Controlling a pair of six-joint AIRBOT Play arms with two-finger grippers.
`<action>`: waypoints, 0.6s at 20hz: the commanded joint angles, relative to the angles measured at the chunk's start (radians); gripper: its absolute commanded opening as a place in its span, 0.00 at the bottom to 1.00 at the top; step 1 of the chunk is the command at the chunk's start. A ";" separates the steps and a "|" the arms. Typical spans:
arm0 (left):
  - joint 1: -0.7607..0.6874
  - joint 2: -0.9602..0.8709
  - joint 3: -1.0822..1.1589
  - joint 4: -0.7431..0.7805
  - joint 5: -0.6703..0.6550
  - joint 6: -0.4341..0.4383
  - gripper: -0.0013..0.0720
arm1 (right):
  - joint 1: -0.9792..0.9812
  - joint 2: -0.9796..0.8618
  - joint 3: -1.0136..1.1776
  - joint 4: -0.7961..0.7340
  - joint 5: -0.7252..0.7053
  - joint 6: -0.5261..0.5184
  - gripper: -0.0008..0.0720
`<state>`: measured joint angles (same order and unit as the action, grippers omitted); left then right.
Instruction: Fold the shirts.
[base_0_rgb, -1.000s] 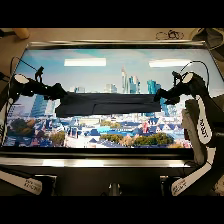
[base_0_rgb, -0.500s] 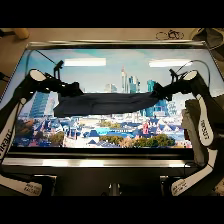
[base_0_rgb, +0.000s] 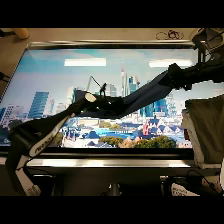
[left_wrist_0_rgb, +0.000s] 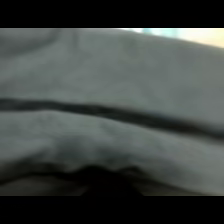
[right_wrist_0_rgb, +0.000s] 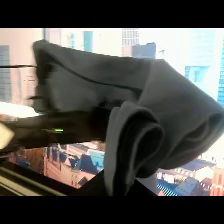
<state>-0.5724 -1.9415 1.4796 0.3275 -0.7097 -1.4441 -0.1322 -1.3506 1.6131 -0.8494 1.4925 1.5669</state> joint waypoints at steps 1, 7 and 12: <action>-0.094 -0.092 0.042 -0.374 0.082 0.228 0.05 | 0.000 0.076 0.000 0.002 0.033 0.042 0.04; 0.100 0.187 0.029 0.041 0.046 0.181 0.05 | 0.145 -0.033 0.000 0.025 -0.159 0.052 0.04; 0.360 0.546 0.015 0.303 0.044 0.070 0.05 | 0.412 -0.280 0.000 0.249 -0.428 0.006 0.04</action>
<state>-0.3405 -1.5703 1.4986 0.4652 -0.6655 -1.3128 0.1471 -1.5089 1.6131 -0.7269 1.2350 1.5963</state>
